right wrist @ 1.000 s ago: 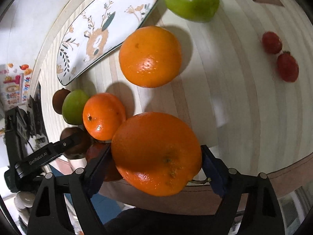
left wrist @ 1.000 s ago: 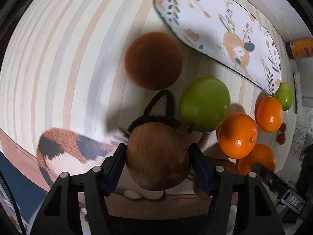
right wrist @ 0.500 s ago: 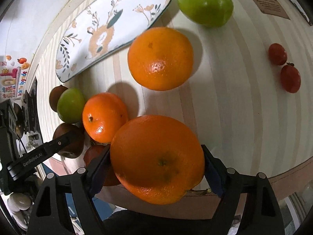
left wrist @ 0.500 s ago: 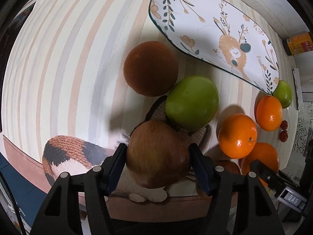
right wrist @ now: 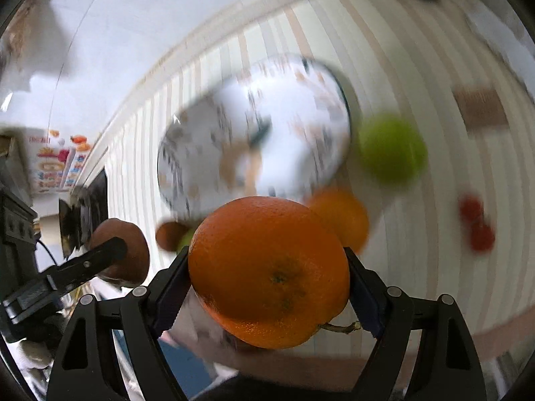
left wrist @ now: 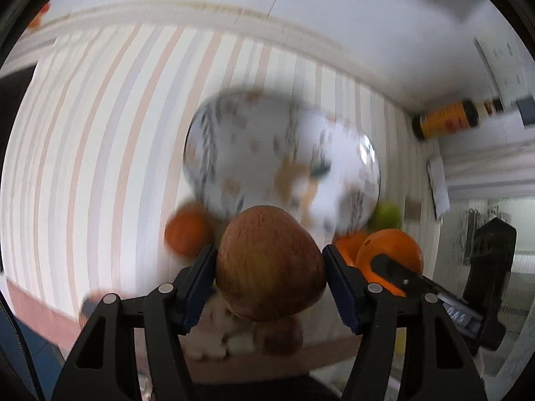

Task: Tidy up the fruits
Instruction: 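Carry the red apple and large orange onto the white oval plate and open both tools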

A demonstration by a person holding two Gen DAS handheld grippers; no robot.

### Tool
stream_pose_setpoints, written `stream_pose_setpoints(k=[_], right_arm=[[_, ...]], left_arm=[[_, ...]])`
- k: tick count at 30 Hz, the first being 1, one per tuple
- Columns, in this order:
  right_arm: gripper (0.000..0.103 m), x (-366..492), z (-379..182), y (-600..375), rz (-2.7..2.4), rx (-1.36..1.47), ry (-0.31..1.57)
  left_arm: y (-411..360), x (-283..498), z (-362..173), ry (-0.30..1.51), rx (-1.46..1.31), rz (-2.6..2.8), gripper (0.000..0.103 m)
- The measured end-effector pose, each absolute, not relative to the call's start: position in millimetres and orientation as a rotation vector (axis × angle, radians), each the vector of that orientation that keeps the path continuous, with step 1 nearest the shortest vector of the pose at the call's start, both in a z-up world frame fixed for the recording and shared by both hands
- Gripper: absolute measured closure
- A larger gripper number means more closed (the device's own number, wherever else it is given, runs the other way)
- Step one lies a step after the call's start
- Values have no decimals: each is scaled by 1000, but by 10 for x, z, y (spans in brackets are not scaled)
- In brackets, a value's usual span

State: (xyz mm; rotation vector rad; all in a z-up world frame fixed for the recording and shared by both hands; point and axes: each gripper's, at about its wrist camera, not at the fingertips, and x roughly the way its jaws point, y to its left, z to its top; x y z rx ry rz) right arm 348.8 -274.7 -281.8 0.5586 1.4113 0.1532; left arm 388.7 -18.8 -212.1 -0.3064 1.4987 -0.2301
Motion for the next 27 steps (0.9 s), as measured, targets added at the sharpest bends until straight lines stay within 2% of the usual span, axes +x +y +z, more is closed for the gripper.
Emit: stream_pose_setpoints(k=[9,24,26,27], right_arm=[[17,4585,-3174,-2502,203,401,1445],[15,4882,-3445,-2502,244,401,1546],[11,4858,-3397,-2459,227,398,1535],[5,4853,-3345,-2467,216,386,1522]], left_arm=[[-134,4745,-2752,1614,-352,-154,41],[-317,4978,-3109,1706,-348,-108,40],[-362,4995,-3117,1703,-321,-92,40],[-370,4988,-3091,1693,-302,-92,40]])
